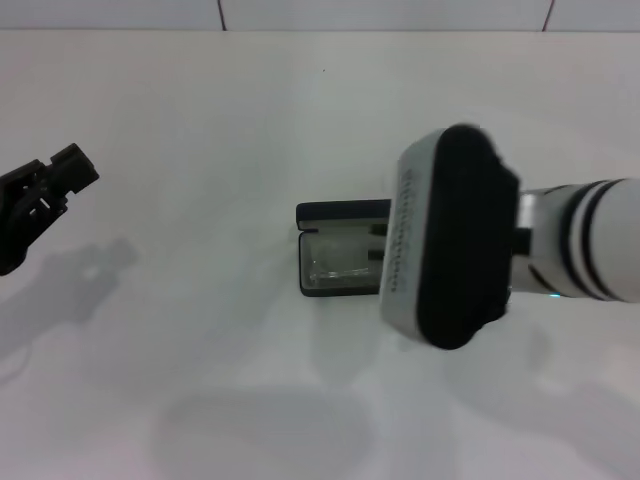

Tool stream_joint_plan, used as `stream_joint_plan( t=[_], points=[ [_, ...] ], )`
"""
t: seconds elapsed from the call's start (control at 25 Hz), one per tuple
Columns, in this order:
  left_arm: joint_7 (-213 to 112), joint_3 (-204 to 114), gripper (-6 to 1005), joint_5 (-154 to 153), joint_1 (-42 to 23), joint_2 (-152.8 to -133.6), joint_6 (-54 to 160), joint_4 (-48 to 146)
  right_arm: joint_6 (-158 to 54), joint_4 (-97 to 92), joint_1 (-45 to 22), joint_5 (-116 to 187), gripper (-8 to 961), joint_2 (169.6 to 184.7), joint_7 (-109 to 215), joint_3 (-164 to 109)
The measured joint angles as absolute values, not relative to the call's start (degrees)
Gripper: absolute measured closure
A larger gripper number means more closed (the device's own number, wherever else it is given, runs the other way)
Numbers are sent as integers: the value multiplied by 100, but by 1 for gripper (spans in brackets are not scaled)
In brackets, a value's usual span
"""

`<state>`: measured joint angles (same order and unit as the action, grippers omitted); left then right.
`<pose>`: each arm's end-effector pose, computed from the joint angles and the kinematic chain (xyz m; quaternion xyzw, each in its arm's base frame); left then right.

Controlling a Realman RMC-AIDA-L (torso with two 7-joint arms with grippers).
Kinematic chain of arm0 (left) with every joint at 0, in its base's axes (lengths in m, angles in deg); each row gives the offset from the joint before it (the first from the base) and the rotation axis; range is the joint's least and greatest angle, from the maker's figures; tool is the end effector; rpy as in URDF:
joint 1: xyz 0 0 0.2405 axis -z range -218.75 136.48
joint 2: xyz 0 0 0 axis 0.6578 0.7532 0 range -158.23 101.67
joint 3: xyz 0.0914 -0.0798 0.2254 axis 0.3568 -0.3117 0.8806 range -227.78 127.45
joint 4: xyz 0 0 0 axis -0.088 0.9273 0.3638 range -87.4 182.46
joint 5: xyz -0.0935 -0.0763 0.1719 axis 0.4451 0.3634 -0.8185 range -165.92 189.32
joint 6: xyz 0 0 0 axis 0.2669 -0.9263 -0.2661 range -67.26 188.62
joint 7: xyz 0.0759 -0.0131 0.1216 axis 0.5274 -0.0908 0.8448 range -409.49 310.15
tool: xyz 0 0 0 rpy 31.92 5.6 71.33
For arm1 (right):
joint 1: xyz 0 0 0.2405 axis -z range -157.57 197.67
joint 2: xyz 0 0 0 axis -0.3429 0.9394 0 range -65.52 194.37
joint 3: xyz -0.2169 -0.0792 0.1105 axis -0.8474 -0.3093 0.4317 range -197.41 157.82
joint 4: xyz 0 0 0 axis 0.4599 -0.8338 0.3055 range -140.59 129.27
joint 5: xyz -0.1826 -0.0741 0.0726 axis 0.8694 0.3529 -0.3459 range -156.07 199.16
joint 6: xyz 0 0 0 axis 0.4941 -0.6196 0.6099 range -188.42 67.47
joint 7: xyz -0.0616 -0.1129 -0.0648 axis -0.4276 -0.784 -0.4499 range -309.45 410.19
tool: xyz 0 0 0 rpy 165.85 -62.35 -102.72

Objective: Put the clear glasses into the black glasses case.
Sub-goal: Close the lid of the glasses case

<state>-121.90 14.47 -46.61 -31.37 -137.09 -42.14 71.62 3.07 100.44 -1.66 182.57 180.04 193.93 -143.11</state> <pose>-0.3171 0.2349 0.0699 -0.7994 -0.2700 -0.4983 0.1994 0.0859 0.2767 -0.0667 -0.9543 -0.1110 -0.1273 0.2467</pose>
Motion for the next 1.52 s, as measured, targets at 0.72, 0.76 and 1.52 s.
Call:
stream_joint_plan(
  t=[0.72,0.76,1.52],
  points=[
    [-12617,1463,833,-5896,-1326,-14161,-3759,7346,4372,9129,773,12076,788,17984,16861,-6354],
    [-12722,1464,832,-6310,-983,-14321,-3311,7347,4571,8708,773,12021,788,17985,16645,-5889],
    [-12774,1992,782,-7146,39,-14843,-944,6772,5220,5727,701,12013,790,17977,15069,-3774]
  ],
)
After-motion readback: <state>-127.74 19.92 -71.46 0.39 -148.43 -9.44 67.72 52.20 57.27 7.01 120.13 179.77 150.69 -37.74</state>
